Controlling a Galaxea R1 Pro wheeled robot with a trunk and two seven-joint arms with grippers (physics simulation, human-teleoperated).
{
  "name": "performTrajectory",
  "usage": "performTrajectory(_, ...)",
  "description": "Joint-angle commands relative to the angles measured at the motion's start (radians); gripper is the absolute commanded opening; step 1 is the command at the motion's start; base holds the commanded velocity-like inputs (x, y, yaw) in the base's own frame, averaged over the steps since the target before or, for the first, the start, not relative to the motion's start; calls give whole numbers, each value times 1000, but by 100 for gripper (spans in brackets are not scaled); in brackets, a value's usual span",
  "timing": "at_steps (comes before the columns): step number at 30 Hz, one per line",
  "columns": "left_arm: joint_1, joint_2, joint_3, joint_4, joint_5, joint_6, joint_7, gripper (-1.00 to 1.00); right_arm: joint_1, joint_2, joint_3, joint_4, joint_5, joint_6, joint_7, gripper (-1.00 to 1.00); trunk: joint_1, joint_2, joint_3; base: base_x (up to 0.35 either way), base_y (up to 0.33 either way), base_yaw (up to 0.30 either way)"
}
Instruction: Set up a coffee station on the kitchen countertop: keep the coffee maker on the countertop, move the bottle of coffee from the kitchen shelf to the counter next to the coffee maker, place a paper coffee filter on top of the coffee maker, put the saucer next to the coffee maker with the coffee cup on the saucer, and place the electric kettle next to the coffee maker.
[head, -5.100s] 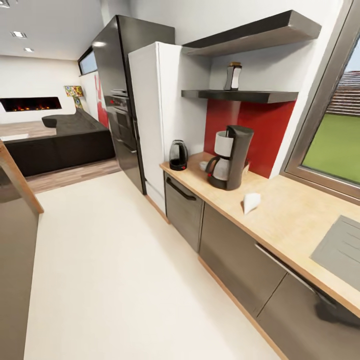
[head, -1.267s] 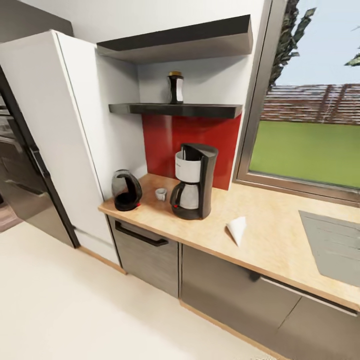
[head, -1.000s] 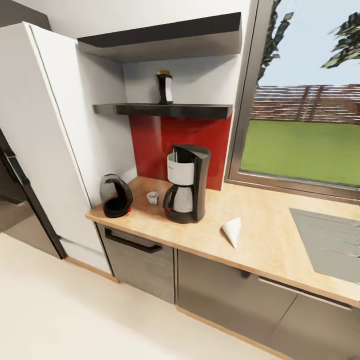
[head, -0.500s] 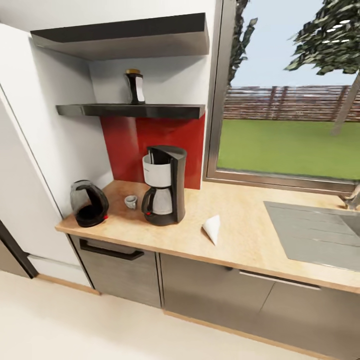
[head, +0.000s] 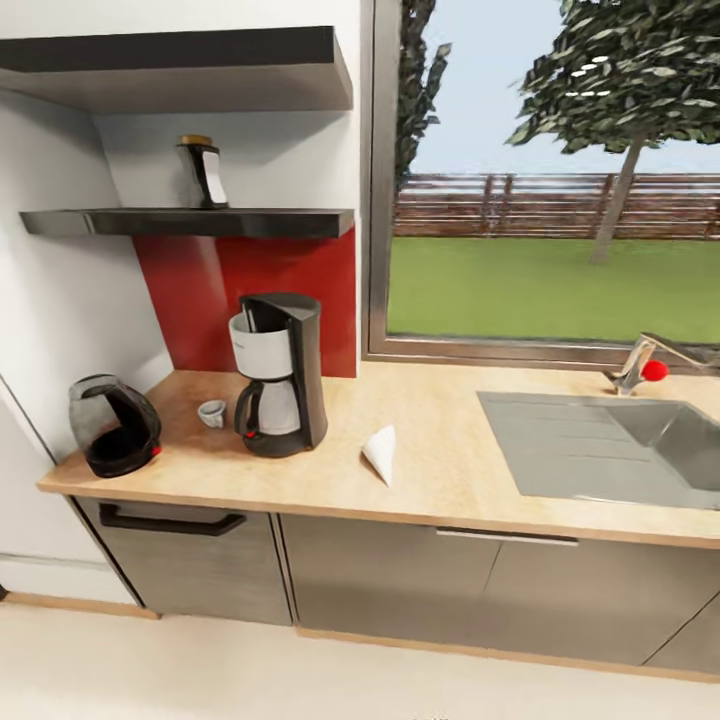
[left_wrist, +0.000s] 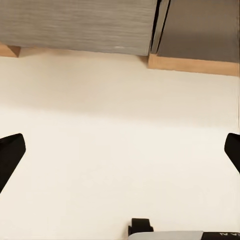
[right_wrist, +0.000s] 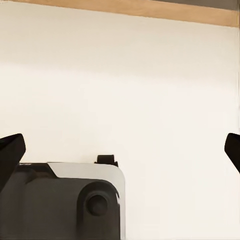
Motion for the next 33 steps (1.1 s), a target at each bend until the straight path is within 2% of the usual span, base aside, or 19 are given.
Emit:
performTrajectory(1,-1,0,8,0,-4,-3,-10,100,-1,0,-2,-2,0,-3,-1,100,1,-2,-2,0,0,-298)
performTrajectory(5,-1,0,3,1,-5,-3,-13,100,-1,-1,-2,-1,0,-3,-1,100,1,-2,-2,0,0,-268)
performTrajectory(8,-3,2,-2,-10,-38,-3,-56,100,-1,-1,-1,-1,3,-3,2,100,1,-2,-2,0,0,-64)
performTrajectory(9,-9,5,-4,-14,-71,-1,-121,100,-1,-2,-1,-4,3,-2,1,100,1,-2,-2,0,0,-16)
performTrajectory(11,-14,18,-3,-17,-104,2,-203,100,-1,-3,-1,-6,3,0,-1,100,1,-2,-2,0,0,-7)
performTrajectory(12,-18,32,-3,-24,-112,4,-238,100,-1,-3,-1,-5,3,0,-1,100,1,-2,-2,0,0,-3)
performTrajectory(13,-35,52,-4,-48,-120,8,-299,100,-1,-3,-2,-6,3,0,-2,100,1,-2,-2,0,0,-2)
performTrajectory(15,-49,62,-4,-63,-123,12,-338,100,-1,-4,-2,-5,3,0,-3,100,1,-2,-2,0,0,-1)
performTrajectory(17,-87,78,-4,-95,-127,40,-432,100,-1,-3,-2,-2,2,1,-3,100,1,-2,-2,0,0,0)
performTrajectory(18,-177,98,-4,-130,-129,157,-581,100,-1,-3,-1,2,2,1,-2,100,1,-2,-2,0,0,0)
performTrajectory(20,-227,102,-5,-135,-130,200,-644,100,-1,-2,-1,2,2,2,-3,100,1,-2,-2,0,0,0)
performTrajectory(21,-314,102,-4,-137,-166,262,-736,100,-1,-2,0,3,4,2,-4,100,1,-2,-2,0,0,0)
performTrajectory(23,-376,96,-4,-138,-215,329,-804,100,-1,-2,1,6,4,3,-3,100,1,-2,-2,0,0,0)
performTrajectory(24,-391,94,-4,-138,-228,348,-823,100,-1,-2,1,8,4,3,-3,100,1,-2,-2,0,0,0)
performTrajectory(27,-484,88,-4,-145,-281,445,-951,100,-1,-1,4,45,6,7,-3,100,1,-2,-2,0,0,0)
performTrajectory(28,-693,93,-4,-152,-302,620,-1184,100,-1,0,0,128,4,8,-4,100,1,-2,-2,0,0,0)
performTrajectory(33,-783,86,-3,-152,-301,673,-1218,100,-1,0,-2,134,2,14,-4,100,1,-2,-2,0,0,0)
